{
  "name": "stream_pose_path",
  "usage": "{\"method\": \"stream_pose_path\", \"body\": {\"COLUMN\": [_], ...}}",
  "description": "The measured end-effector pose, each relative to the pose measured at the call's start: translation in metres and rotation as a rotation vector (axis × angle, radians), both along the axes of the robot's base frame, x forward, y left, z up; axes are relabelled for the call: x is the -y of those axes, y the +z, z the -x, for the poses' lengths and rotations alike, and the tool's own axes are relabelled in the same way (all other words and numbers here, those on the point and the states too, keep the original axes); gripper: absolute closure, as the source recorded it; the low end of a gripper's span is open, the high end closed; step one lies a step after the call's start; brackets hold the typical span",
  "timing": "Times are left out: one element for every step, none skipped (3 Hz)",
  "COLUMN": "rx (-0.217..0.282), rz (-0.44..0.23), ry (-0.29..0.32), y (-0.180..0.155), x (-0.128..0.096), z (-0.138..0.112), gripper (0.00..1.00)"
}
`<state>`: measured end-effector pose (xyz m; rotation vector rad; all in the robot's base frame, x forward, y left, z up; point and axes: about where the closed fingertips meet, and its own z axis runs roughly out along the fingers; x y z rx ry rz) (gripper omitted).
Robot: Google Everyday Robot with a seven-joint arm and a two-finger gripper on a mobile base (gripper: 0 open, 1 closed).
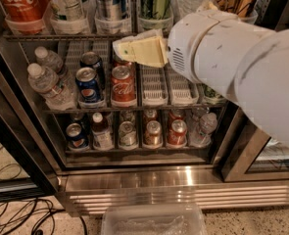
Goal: Pick green can from top shelf of fridge
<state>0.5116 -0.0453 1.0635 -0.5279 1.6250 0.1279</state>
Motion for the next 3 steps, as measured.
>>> {"method": "stream_pose_path", "body": {"rx": [0.054, 0.148, 0.197], "rz": [-0.013, -0.024, -0.028], "ry": [-0.008, -0.031, -0.049], "y": [0.007, 0.012, 0.014], "x": [-0.008, -0.017, -0.02], "z": [-0.01, -0.025, -0.032], "gripper": [0.03, 0.13, 0.21]}}
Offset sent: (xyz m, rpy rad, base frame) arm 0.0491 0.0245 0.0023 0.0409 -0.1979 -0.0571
